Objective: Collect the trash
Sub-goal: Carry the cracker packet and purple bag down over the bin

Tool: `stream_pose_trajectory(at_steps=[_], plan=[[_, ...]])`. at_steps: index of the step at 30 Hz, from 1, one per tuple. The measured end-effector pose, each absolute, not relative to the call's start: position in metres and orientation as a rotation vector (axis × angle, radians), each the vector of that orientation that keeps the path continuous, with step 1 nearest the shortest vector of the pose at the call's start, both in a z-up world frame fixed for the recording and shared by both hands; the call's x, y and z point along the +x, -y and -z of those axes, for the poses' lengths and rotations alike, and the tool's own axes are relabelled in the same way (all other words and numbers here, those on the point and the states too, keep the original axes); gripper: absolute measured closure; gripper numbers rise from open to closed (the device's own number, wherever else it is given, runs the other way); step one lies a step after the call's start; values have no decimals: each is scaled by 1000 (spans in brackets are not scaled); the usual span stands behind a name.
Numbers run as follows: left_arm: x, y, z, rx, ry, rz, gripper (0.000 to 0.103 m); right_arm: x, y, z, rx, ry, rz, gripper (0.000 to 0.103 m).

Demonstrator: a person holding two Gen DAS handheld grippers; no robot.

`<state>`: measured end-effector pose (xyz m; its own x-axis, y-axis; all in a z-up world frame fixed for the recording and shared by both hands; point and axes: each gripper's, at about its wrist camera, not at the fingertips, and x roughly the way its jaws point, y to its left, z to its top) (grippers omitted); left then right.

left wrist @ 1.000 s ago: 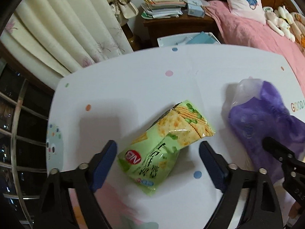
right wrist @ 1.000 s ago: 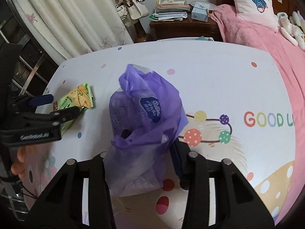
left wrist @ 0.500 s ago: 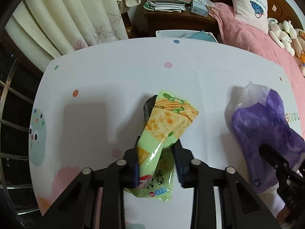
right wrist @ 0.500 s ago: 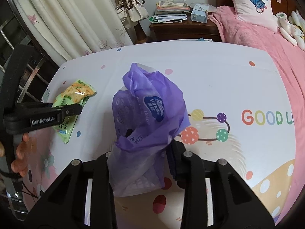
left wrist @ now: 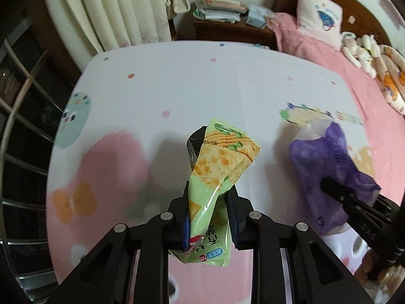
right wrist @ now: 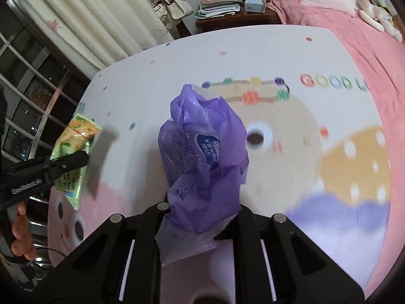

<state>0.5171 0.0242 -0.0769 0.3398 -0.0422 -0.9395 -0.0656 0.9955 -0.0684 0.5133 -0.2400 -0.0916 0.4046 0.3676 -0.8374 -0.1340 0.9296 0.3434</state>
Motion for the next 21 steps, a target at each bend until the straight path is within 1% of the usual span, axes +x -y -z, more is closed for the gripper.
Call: stream_pose_trajectory(at_steps=[4, 10, 16, 21], plan=[[454, -27, 48, -77, -1197, 4, 80, 454, 232, 69, 242, -1089, -306, 94], [339, -53, -1, -74, -1129, 72, 80, 367, 205, 31, 249, -1051, -308, 94], [238, -78, -23, -84, -1089, 121, 80, 275, 162, -7, 212, -1022, -320, 94], [168, -103, -29, -100, -1061, 167, 80, 197, 127, -28, 183, -983, -305, 94]])
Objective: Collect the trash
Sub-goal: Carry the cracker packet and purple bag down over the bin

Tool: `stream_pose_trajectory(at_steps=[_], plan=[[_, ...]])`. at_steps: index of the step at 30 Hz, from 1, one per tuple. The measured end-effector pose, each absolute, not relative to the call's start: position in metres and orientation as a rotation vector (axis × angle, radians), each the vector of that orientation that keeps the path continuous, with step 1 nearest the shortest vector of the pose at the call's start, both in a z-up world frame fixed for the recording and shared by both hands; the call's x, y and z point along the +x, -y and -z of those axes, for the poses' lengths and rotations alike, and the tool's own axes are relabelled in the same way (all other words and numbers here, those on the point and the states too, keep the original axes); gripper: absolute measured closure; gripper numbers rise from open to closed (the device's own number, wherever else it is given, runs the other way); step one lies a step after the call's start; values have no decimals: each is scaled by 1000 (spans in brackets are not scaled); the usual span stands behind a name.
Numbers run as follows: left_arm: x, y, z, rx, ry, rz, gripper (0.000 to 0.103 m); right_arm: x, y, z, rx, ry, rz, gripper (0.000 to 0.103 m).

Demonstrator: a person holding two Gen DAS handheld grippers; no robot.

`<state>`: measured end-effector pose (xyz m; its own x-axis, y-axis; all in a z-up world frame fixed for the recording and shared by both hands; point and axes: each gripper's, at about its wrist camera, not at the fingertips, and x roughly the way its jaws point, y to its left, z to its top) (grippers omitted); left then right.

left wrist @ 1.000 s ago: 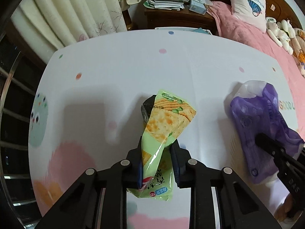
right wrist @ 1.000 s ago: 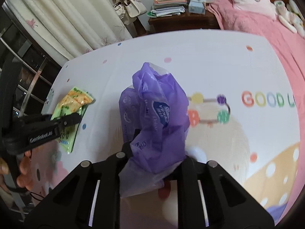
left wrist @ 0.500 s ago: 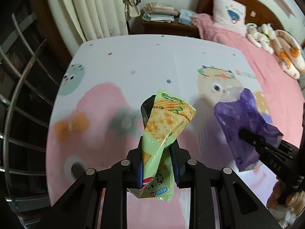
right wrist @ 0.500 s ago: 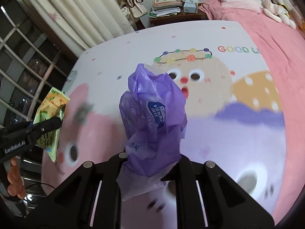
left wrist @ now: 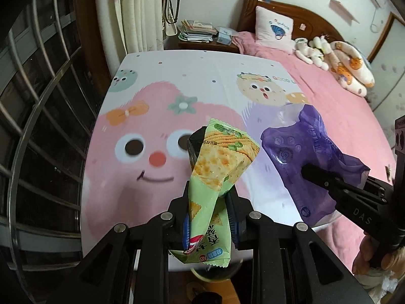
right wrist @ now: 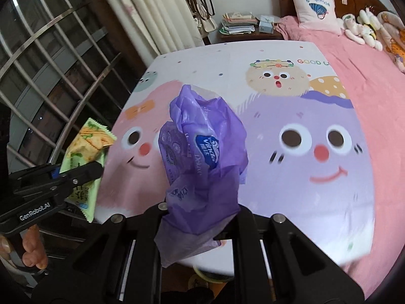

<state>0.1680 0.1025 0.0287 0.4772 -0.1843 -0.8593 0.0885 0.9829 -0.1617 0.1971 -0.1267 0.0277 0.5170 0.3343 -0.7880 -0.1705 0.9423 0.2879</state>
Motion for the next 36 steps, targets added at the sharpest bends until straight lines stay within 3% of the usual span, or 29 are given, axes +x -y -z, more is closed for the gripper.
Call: stream_pose_trajectory(at_steps=[12, 22, 36], plan=[[46, -133, -5, -61, -1100, 240, 80, 56, 74, -16, 147, -1046, -264, 94], [15, -120, 12, -57, -1144, 274, 80, 11, 70, -2, 68, -1110, -246, 94], [-6, -70, 107, -23, -1290, 221, 80, -28, 113, 117, 153, -1320, -253, 94]])
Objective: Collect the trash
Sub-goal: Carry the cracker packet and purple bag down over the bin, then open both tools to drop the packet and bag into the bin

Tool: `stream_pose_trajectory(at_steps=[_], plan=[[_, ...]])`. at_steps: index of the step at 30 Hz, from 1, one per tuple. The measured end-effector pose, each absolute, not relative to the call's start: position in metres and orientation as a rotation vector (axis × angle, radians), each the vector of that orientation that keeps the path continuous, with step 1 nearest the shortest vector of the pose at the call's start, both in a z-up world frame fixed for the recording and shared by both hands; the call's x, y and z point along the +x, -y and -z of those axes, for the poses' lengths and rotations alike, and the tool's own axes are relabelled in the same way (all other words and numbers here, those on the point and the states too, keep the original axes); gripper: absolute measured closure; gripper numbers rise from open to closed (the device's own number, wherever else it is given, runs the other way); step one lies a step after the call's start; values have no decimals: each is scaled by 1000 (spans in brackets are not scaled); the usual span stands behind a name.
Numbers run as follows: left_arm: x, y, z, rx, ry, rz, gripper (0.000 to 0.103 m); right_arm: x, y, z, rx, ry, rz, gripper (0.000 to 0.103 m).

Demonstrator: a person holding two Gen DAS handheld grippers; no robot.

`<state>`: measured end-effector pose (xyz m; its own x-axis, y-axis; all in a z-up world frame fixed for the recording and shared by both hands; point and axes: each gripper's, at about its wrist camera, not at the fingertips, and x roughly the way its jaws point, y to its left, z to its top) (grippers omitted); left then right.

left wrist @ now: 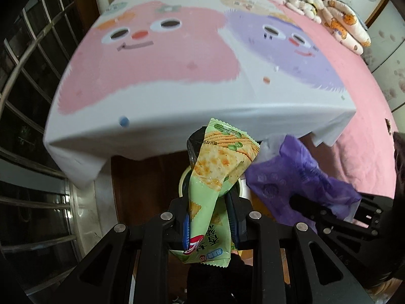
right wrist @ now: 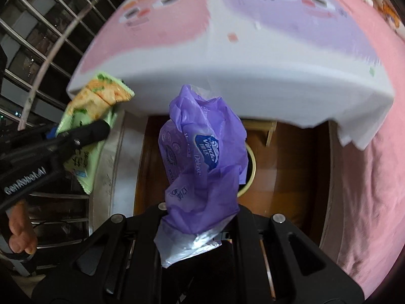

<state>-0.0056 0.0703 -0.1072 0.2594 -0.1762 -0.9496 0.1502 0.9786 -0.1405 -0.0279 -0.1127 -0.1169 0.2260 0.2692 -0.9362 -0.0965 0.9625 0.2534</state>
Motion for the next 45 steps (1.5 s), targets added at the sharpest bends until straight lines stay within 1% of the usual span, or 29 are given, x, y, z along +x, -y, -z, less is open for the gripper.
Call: stream_pose_trajectory(at_steps=[5, 14, 16, 17, 18, 20, 22, 24, 26, 33, 39, 40, 41, 42, 43, 44, 45], plan=[[-1, -50, 169, -29, -1336, 207, 80, -26, 135, 178, 195, -1373, -219, 94], [22, -12, 300, -14, -1399, 198, 79, -6, 161, 292, 214, -1414, -176, 94], [28, -5, 329, -8, -1406, 203, 75, -2, 163, 313, 212, -1421, -172, 94], [32, -2, 344, -5, -1413, 202, 72, 1, 164, 327, 212, -1426, -169, 94], [35, 2, 356, -4, -1424, 202, 65, 1, 161, 334, 214, -1429, -168, 94], [40, 8, 376, -7, -1447, 195, 60, 3, 159, 351, 209, -1434, -169, 94], [46, 10, 394, -19, -1460, 191, 48, 3, 163, 365, 208, -1439, -172, 94], [50, 10, 406, -21, -1448, 183, 26, 5, 161, 378, 211, -1445, -172, 94], [52, 10, 414, -12, -1438, 173, 14, 7, 159, 388, 215, -1448, -174, 94], [48, -14, 427, 2, -1420, 144, 14, 9, 155, 408, 241, -1462, -167, 94], [39, -44, 408, -25, -1386, 115, 14, 18, 141, 416, 272, -1467, -188, 93], [39, -47, 405, -34, -1382, 109, 14, 20, 138, 417, 279, -1465, -188, 92], [38, -51, 402, -42, -1379, 105, 14, 23, 135, 417, 287, -1466, -190, 85], [38, -56, 397, -50, -1375, 102, 14, 25, 132, 419, 291, -1469, -189, 76], [37, -58, 394, -53, -1369, 98, 14, 27, 129, 420, 296, -1473, -185, 70], [36, -62, 391, -54, -1363, 95, 14, 29, 127, 421, 302, -1476, -181, 58], [35, -67, 386, -57, -1354, 92, 14, 31, 124, 421, 308, -1475, -179, 52]])
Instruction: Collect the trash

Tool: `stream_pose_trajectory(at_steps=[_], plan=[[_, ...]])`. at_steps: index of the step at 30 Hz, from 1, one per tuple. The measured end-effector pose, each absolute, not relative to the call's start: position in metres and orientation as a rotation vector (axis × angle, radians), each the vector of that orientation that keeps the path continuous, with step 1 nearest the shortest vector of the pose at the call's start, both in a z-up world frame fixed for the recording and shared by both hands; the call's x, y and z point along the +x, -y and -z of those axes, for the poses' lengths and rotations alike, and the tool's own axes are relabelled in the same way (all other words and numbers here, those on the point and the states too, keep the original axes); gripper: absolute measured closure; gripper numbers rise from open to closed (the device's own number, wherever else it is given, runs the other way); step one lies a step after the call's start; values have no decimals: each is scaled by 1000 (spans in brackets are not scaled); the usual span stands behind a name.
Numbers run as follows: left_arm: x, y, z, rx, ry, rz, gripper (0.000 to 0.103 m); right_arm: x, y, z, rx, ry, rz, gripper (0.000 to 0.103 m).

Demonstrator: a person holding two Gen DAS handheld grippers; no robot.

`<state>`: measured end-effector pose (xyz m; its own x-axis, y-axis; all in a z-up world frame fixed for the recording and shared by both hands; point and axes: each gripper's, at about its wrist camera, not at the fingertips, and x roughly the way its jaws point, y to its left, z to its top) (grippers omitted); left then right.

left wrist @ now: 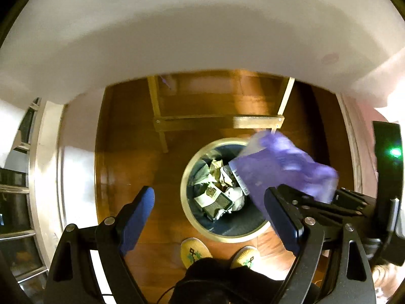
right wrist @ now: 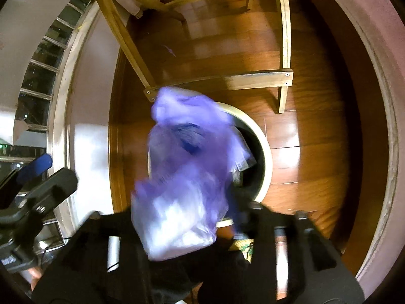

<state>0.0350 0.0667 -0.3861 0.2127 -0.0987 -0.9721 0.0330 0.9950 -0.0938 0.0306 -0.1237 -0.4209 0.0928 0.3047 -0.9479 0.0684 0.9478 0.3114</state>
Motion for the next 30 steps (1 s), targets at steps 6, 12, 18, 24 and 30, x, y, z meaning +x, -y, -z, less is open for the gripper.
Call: stream_pose_trajectory(at_steps=[6, 12, 18, 24, 30], plan=[[29, -93, 360, -83, -1332, 64, 14, 36, 110, 413, 298, -1468, -169, 50], [20, -105, 317, -97, -1304, 47, 14, 28, 101, 372, 253, -1445, -181, 48], [13, -106, 249, -79, -1237, 42, 14, 18, 98, 308, 205, -1395, -189, 45], [12, -107, 173, -77, -1173, 41, 14, 16, 101, 225, 210, -1312, -190, 45], [15, -104, 93, -55, -1099, 55, 14, 23, 107, 130, 196, -1200, -198, 44]])
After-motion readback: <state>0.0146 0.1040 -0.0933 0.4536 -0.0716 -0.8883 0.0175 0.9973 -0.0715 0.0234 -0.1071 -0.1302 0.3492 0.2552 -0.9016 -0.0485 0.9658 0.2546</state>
